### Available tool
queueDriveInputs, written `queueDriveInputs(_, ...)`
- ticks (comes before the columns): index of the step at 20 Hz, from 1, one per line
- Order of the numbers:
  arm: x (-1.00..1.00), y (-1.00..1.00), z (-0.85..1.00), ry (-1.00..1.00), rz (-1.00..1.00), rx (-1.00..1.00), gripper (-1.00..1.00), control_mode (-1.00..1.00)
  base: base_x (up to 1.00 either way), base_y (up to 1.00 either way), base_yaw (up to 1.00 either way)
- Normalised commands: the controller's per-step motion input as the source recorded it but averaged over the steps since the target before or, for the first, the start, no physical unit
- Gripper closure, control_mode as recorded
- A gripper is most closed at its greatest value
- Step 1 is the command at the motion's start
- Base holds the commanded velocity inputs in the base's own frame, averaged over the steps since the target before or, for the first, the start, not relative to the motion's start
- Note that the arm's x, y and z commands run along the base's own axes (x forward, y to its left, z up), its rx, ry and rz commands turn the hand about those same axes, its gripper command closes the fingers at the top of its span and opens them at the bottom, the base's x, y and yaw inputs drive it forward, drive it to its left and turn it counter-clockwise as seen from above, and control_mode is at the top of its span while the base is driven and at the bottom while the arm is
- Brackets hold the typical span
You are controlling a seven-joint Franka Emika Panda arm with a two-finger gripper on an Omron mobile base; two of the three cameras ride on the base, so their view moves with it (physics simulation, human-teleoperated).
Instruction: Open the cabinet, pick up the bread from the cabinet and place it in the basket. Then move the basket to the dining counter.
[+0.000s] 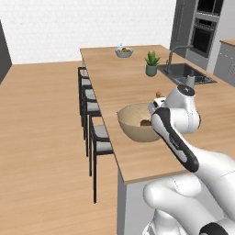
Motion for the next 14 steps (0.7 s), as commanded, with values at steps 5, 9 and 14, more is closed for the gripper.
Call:
queueDriveInputs(5,1.0,-0.13,-0.46,0.04,0.0,0.0,1.0,-1.0,0.0,0.0,0.0)
queueDriveInputs(9,1.0,-0.15,-0.53,0.01,0.0,0.0,1.0,-1.0,0.0,0.0,0.0)
queueDriveInputs(14,0.97,-0.09,-0.48,-0.07,0.0,0.0,1.0,-1.0,0.0,0.0,0.0)
